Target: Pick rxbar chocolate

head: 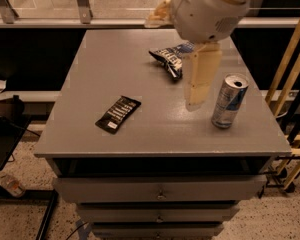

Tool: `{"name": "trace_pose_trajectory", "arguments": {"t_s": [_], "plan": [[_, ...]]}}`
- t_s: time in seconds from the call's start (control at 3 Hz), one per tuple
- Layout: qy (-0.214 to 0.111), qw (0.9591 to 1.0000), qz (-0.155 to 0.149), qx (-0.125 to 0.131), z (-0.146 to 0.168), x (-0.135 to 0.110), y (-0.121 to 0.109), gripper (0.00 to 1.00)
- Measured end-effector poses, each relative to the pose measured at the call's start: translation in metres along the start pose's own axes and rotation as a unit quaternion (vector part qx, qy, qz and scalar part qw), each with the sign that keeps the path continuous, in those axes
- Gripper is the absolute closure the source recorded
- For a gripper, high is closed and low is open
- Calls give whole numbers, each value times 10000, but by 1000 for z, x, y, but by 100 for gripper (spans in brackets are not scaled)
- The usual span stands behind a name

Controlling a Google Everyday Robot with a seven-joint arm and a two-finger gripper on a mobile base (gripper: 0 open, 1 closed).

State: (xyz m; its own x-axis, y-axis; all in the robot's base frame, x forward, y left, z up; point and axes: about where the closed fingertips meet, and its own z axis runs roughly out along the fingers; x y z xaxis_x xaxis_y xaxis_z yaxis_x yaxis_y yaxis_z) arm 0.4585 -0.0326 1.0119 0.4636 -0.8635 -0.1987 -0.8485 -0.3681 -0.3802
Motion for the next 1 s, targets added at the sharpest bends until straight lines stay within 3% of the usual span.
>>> {"name": "trace_pose_trajectory", "arguments": {"t_s": [0.33,0.67,1.0], "plan": [[-31,9998,-170,14,1,-10,-4,0],[-36,9974,-721,-88,20,-19,-17,0],[-158,9878,-1471,-483,72,-26,-39,0]]}}
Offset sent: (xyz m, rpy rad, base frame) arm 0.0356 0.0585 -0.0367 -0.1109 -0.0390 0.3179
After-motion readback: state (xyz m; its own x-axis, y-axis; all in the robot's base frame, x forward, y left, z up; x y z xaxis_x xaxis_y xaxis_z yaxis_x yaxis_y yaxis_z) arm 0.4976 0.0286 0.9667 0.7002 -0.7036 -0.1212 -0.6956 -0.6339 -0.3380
